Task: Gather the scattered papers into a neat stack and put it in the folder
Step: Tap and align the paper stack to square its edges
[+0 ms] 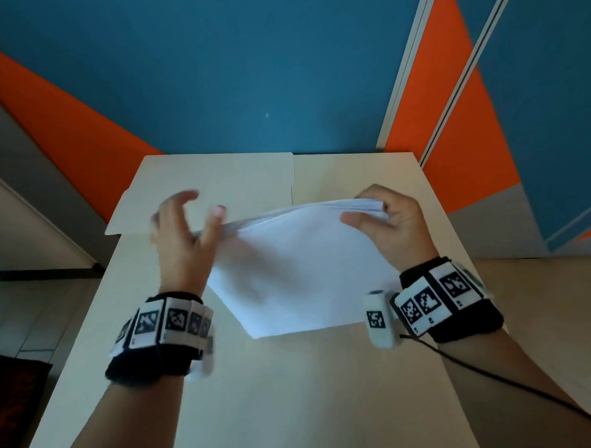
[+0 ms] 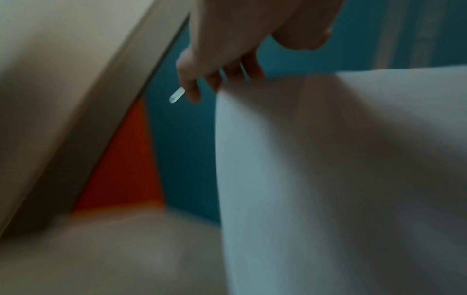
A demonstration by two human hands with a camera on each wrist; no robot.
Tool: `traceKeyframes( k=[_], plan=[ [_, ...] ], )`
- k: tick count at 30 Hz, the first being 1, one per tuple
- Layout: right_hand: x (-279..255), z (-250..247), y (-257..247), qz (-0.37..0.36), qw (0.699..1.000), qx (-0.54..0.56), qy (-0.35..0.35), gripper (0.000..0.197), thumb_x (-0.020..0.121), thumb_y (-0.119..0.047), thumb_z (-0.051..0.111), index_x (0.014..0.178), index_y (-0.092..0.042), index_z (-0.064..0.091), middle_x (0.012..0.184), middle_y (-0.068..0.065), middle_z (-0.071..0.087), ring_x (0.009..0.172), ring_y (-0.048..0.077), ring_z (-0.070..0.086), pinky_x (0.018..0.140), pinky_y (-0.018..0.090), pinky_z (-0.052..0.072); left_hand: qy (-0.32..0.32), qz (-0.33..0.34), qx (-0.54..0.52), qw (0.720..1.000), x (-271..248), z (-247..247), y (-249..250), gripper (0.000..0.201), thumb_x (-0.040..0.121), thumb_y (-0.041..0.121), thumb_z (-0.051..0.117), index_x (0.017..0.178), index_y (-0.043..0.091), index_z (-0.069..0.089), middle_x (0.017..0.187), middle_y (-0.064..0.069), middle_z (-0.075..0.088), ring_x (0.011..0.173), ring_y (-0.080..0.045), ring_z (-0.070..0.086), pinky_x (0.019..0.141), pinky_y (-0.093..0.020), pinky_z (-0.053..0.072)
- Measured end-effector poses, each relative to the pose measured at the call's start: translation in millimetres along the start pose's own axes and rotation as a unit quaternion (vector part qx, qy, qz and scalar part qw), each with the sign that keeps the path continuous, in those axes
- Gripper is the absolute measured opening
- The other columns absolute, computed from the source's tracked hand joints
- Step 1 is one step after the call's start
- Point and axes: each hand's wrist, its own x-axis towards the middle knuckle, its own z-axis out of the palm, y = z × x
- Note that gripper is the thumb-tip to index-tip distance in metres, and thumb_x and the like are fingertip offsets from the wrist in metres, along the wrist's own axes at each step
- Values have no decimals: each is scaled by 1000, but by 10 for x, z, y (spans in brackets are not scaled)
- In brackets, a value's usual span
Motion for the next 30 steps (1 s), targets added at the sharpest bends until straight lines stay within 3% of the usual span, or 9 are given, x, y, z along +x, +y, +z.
traceKeyframes(
  k=[2,3,5,7,12,17,21,26,30],
  plan=[
    [63,29,-223,-65,995,-58,-52,15,74,-15,71,67,-19,58,62,15,55,59,21,45,59,22,36,-151,159,99,971,-24,-8,274,81,63,61,57,129,15,49,130,-7,56,120,-24,48,101,-36,32],
    [84,57,-311,-95,990,-78,-74,11,74,-16,71,69,-14,61,62,14,55,58,20,45,59,20,35,-204,184,100,956,-53,17,417,75,62,60,58,124,19,54,117,-4,64,111,-24,56,92,-29,36],
    [111,105,-431,-133,980,-103,-106,14,74,-18,71,76,-7,63,63,6,55,59,12,46,59,17,35,-244,146,2,959,-110,56,591,33,68,45,62,90,21,66,70,9,65,71,-15,61,64,-24,39],
    [138,54,-468,-115,978,-112,-135,20,73,-17,71,87,-7,62,69,-4,57,63,4,51,64,17,39,-216,78,-111,967,-112,16,575,12,72,32,64,68,21,62,55,12,56,53,-4,48,53,-20,37],
    [146,-339,-230,16,986,-113,-124,15,69,-8,77,80,-8,67,81,7,73,75,19,67,71,33,53,-133,-47,-308,941,-34,-246,306,16,77,7,69,76,22,71,64,12,72,60,-8,66,59,-24,55],
    [19,-104,-42,87,970,224,-24,46,57,-9,77,100,-18,61,91,-8,75,92,13,69,82,29,56,-89,-96,-390,912,-153,-185,186,9,72,14,68,80,18,70,71,11,74,66,-4,68,61,-18,54],
    [-63,93,49,112,976,185,-18,39,71,13,66,92,-20,63,81,-15,75,80,5,70,72,20,55,-98,-136,-398,902,-264,-93,-28,11,76,13,63,82,19,70,77,10,75,74,-5,69,69,-19,54],
    [-268,249,330,198,971,128,-30,30,71,14,68,87,-12,65,74,-12,74,74,5,71,69,21,52,-168,-187,-333,909,-506,61,-392,12,83,6,62,93,13,64,80,11,75,77,-3,68,70,-20,51],
    [-340,295,247,193,965,177,-2,35,75,12,64,100,-13,62,84,-5,72,76,6,71,65,19,52,-147,-178,-384,894,-479,35,-233,56,68,23,74,120,12,54,100,6,72,93,-5,68,74,-15,52]
  ],
)
